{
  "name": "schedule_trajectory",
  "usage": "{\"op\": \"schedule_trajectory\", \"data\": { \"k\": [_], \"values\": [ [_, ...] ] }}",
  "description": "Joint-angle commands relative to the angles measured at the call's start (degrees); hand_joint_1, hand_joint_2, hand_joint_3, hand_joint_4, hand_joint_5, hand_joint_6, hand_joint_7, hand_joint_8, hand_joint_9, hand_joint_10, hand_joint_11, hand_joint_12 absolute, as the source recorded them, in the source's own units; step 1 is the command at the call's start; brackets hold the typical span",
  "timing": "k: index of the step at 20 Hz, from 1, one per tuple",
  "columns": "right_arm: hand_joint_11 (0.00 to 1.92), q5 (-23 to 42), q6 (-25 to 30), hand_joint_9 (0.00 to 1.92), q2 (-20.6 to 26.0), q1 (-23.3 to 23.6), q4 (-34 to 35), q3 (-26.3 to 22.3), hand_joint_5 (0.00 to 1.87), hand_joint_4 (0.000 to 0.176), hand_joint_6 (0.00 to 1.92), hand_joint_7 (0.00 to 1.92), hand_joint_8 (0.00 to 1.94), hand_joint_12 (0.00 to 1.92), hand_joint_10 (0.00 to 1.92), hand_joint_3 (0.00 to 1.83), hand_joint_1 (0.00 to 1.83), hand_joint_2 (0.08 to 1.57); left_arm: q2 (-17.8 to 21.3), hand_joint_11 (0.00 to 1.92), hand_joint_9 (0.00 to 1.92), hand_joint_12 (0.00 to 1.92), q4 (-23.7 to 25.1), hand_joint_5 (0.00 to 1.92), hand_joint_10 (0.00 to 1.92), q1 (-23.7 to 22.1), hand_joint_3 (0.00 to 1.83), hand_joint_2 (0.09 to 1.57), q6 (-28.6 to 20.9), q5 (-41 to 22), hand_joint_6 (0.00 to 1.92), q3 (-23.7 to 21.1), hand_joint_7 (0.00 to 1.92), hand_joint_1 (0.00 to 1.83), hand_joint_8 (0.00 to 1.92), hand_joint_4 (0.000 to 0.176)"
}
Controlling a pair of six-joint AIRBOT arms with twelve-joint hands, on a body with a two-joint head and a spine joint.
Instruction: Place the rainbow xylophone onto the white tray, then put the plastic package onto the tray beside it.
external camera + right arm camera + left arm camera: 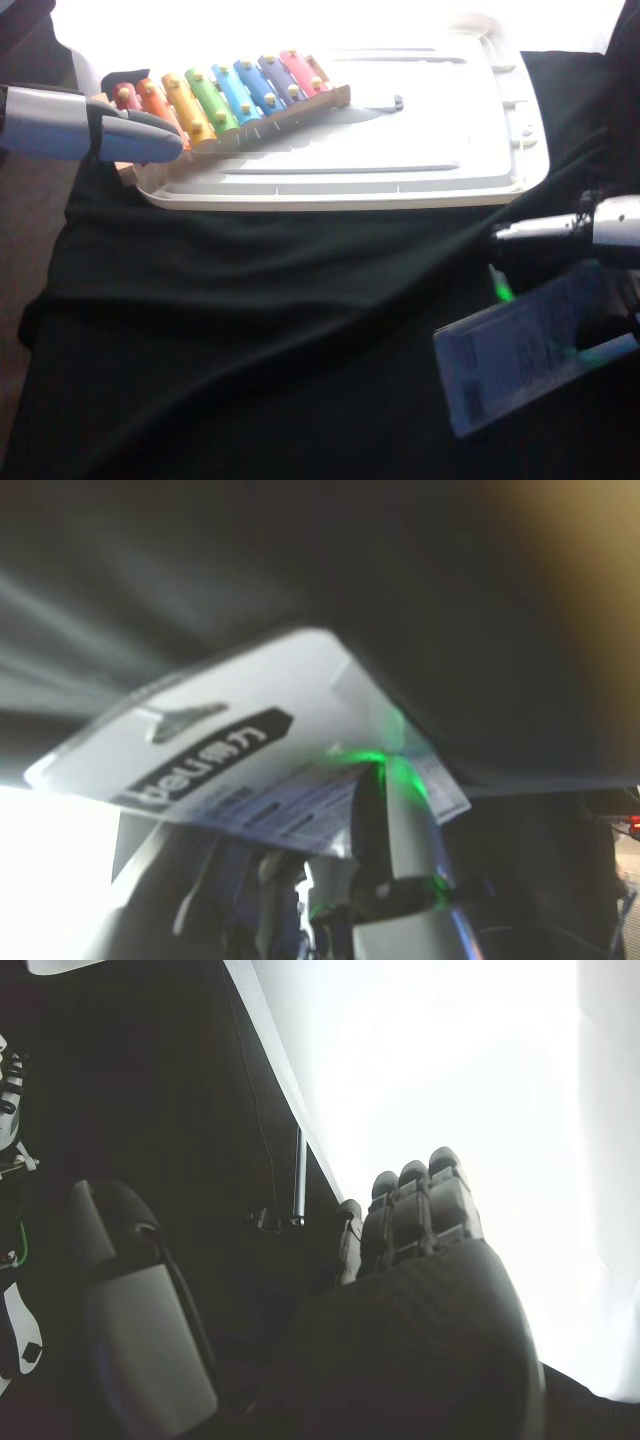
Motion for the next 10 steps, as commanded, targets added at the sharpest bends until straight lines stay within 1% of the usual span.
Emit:
{"op": "schedule_trajectory", "data": {
  "k": [1, 2, 3, 4, 5, 8, 10],
  "values": [
    [0.77, -0.4, -1.1, 0.54, -0.6, -0.4, -1.3, -0.1, 0.27, 0.022, 1.92, 0.37, 1.94, 1.92, 1.92, 0.0, 1.53, 1.16, 0.0, 0.0, 0.05, 0.0, -1.2, 0.0, 0.0, -0.4, 0.0, 0.72, 0.0, -6.9, 0.0, 0.0, 0.06, 0.84, 0.0, 0.136],
    [0.98, -0.4, -1.1, 0.76, -0.6, -0.4, -1.3, -0.1, 0.4, 0.009, 1.92, 0.53, 1.94, 1.92, 1.92, 0.0, 1.54, 1.14, 0.0, 0.0, 0.05, 0.0, -1.2, 0.0, 0.0, -0.4, 0.0, 0.72, 0.0, -6.9, 0.0, 0.0, 0.07, 0.85, 0.0, 0.143],
    [1.14, -0.4, -1.1, 0.95, -0.6, -0.4, -1.3, -0.1, 0.52, 0.002, 1.92, 0.65, 1.94, 1.92, 1.92, 0.0, 1.57, 1.13, 0.0, 0.0, 0.05, 0.0, -1.2, 0.0, 0.0, -0.4, 0.0, 0.71, 0.0, -7.0, 0.0, -0.1, 0.07, 0.84, 0.0, 0.142],
    [1.21, -0.4, -1.1, 1.03, -0.6, -0.4, -1.3, -0.1, 0.63, 0.0, 1.92, 0.78, 1.94, 1.92, 1.92, 0.0, 1.57, 1.11, 0.0, 0.0, 0.05, 0.0, -1.2, 0.01, 0.0, -0.4, 0.0, 0.72, 0.0, -7.0, 0.0, -0.1, 0.07, 0.84, 0.0, 0.151],
    [1.21, -0.4, -1.1, 1.03, -0.6, -0.4, -1.3, -0.1, 0.63, 0.0, 1.92, 0.78, 1.94, 1.92, 1.92, 0.0, 1.57, 1.11, 0.0, 0.0, 0.05, 0.0, -1.2, 0.01, 0.0, -0.4, 0.0, 0.72, 0.0, -7.0, 0.0, 0.0, 0.07, 0.84, 0.0, 0.151],
    [1.23, -0.4, -1.2, 1.09, -0.6, -0.4, -1.3, -0.1, 0.7, 0.0, 1.92, 0.88, 1.94, 1.92, 1.92, 0.0, 1.63, 1.11, 0.0, 0.0, 0.05, 0.0, -1.2, 0.0, 0.0, -0.4, 0.0, 0.72, 0.0, -7.1, 0.0, 0.0, 0.06, 0.83, 0.0, 0.148],
    [1.29, -0.4, -1.2, 1.13, -0.6, -0.4, -1.3, -0.1, 0.75, 0.0, 1.92, 0.92, 1.94, 1.92, 1.92, 0.0, 1.67, 1.1, -0.1, 0.0, 0.06, 0.0, -1.2, 0.0, 0.01, -0.4, 0.0, 0.72, 0.0, -7.2, 0.0, -0.1, 0.06, 0.83, 0.0, 0.145]
  ]
}}
